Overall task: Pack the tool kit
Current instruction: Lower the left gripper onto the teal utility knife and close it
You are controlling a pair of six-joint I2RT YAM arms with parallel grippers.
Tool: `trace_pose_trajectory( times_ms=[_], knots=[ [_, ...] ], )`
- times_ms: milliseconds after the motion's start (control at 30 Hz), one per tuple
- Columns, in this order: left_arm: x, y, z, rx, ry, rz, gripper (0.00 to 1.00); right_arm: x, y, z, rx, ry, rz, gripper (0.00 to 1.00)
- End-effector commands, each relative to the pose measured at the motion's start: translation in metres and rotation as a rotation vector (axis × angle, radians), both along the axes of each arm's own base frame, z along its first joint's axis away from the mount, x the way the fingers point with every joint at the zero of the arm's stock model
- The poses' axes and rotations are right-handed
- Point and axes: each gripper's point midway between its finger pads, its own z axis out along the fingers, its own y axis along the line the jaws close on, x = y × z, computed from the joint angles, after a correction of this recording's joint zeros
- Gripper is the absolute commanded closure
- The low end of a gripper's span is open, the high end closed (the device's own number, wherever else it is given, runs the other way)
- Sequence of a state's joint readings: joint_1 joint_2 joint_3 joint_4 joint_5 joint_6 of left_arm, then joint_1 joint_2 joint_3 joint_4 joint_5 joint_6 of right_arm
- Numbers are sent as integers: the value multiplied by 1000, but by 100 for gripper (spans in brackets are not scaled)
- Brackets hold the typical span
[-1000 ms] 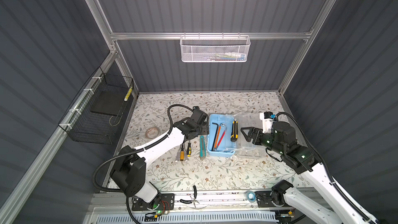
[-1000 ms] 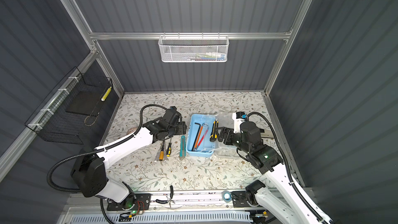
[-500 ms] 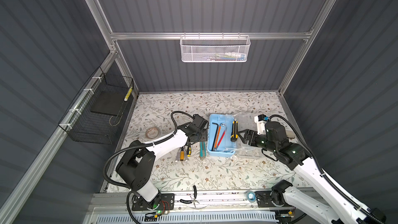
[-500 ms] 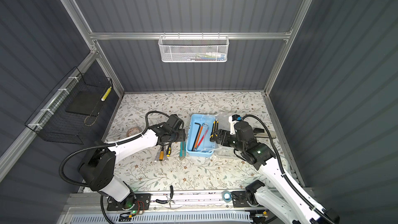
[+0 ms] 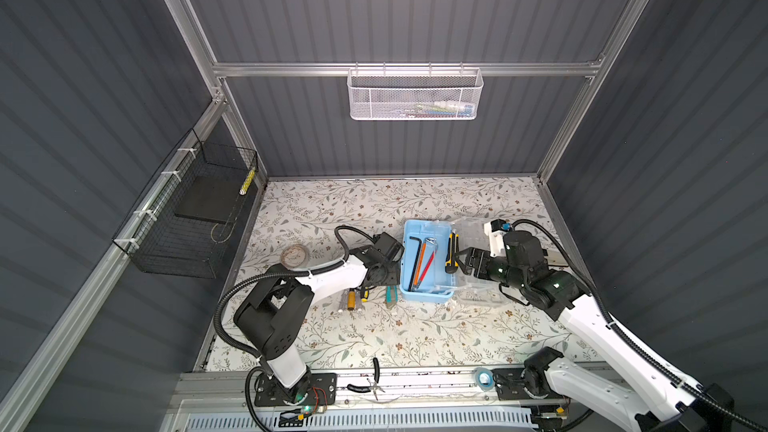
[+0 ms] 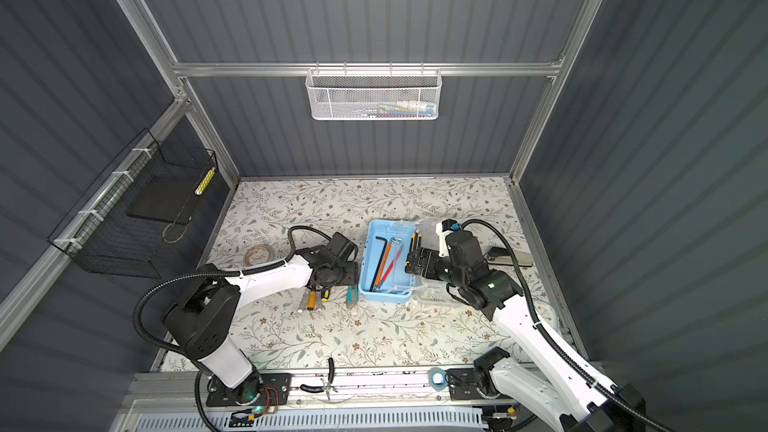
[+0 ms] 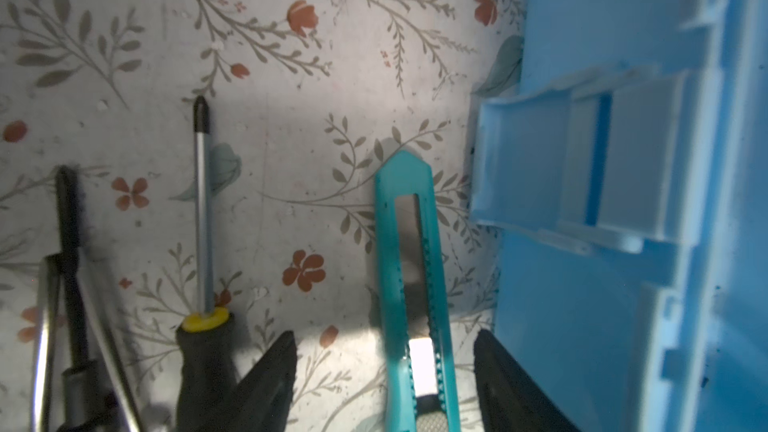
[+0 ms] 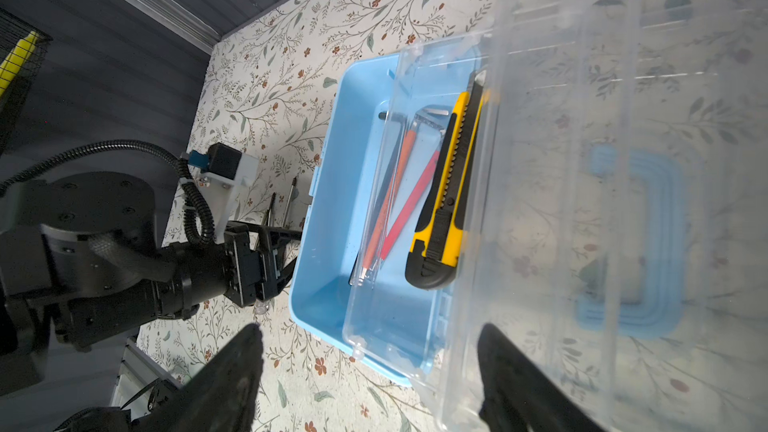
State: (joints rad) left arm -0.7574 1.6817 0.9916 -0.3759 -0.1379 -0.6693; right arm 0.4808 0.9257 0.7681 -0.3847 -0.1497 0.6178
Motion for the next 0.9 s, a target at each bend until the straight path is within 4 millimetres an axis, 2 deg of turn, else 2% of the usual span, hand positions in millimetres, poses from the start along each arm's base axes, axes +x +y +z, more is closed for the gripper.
trace_pose_trajectory(
  times_ms=[0, 300, 567, 867],
  knots=[
    [-7, 4, -4, 36, 15, 8, 33, 2, 3, -3, 8, -15, 6, 19],
    [-9, 3, -16, 68, 34, 3, 39, 2, 6, -6, 19, -5, 13, 19],
    [-14, 3, -29, 99, 62, -10, 38, 3, 9, -11, 42, 10, 14, 19],
    [-14, 10, -26, 130, 54, -1, 60, 4, 11, -7, 54, 1, 18, 19]
  ],
)
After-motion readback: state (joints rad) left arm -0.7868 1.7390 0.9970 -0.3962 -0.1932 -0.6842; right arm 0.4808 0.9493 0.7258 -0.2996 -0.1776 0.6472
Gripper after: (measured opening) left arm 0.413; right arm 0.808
